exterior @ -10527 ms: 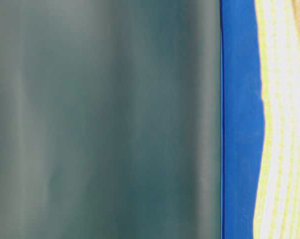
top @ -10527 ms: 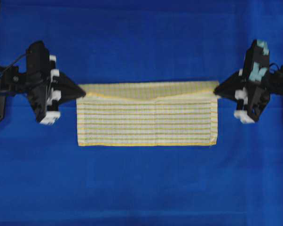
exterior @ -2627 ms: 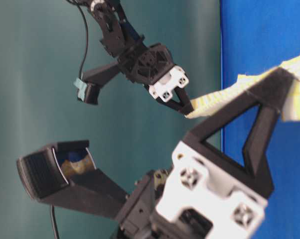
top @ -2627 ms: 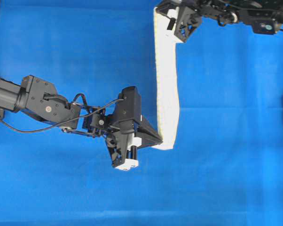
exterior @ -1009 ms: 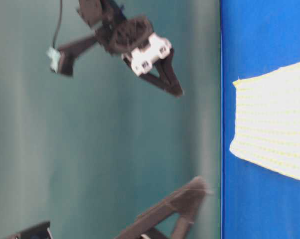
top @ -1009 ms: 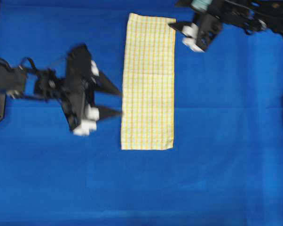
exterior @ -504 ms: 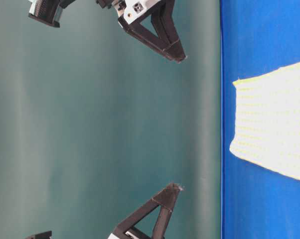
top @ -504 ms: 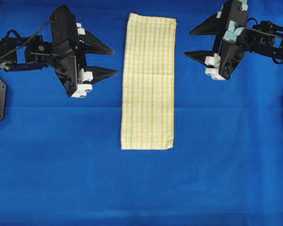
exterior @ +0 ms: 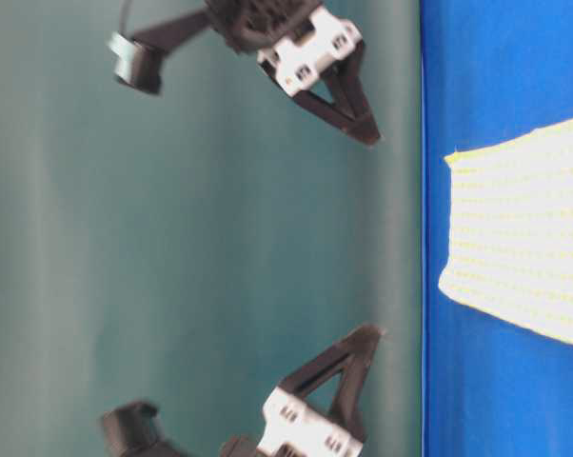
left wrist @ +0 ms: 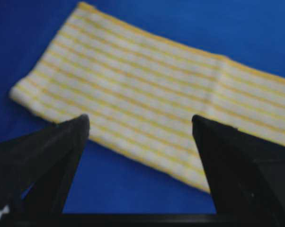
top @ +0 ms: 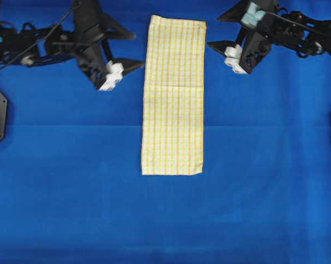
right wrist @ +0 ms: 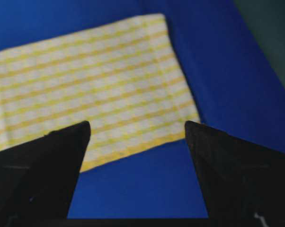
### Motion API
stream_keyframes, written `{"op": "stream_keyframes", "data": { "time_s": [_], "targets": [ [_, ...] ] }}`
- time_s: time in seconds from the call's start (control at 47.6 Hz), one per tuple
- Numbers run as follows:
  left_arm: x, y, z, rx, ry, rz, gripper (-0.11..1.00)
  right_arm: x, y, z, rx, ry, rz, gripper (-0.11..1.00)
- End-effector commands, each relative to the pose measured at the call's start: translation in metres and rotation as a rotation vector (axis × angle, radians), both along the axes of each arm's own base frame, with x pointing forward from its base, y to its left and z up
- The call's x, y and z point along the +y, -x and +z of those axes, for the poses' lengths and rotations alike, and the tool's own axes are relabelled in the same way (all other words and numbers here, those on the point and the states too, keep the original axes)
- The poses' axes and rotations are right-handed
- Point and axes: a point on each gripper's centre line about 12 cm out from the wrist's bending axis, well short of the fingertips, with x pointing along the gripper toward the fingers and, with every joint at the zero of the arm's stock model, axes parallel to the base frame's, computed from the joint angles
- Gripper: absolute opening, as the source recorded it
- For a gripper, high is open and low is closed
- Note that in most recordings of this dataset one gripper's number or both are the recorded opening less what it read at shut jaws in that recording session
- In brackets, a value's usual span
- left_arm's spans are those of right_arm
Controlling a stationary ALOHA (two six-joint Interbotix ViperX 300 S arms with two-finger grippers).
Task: Fold the yellow towel.
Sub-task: 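Grasp the strip's top corners with both grippers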
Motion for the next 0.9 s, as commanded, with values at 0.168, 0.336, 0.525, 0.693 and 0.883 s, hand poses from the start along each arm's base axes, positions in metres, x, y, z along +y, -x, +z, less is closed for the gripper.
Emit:
{"op": "stream_keyframes", "data": {
  "time_s": [0.168, 0.336, 0.525, 0.693, 0.883],
  "targets": [
    [0.052, -0.022, -0.021, 0.005, -0.007, 0.104, 0.88, -0.036, -0.013, -0.025, -0.018, -0.018, -0.12, 0.82],
    [0.074, -0.029, -0.036, 0.007, -0.008, 0.147, 0.88, -0.048, -0.024, -0.044, -0.004, -0.031, -0.148, 0.82],
    [0.083, -0.037, -0.05, -0.002, -0.013, 0.161, 0.88, -0.057, -0.034, -0.061, 0.001, -0.048, -0.181, 0.83],
    [0.087, -0.04, -0.066, 0.006, -0.001, 0.173, 0.88, -0.063, -0.039, -0.074, 0.004, -0.057, -0.206, 0.83],
    [0.096, -0.039, -0.081, 0.018, 0.005, 0.194, 0.86, -0.066, -0.039, -0.082, 0.016, -0.07, -0.219, 0.83]
  ]
}}
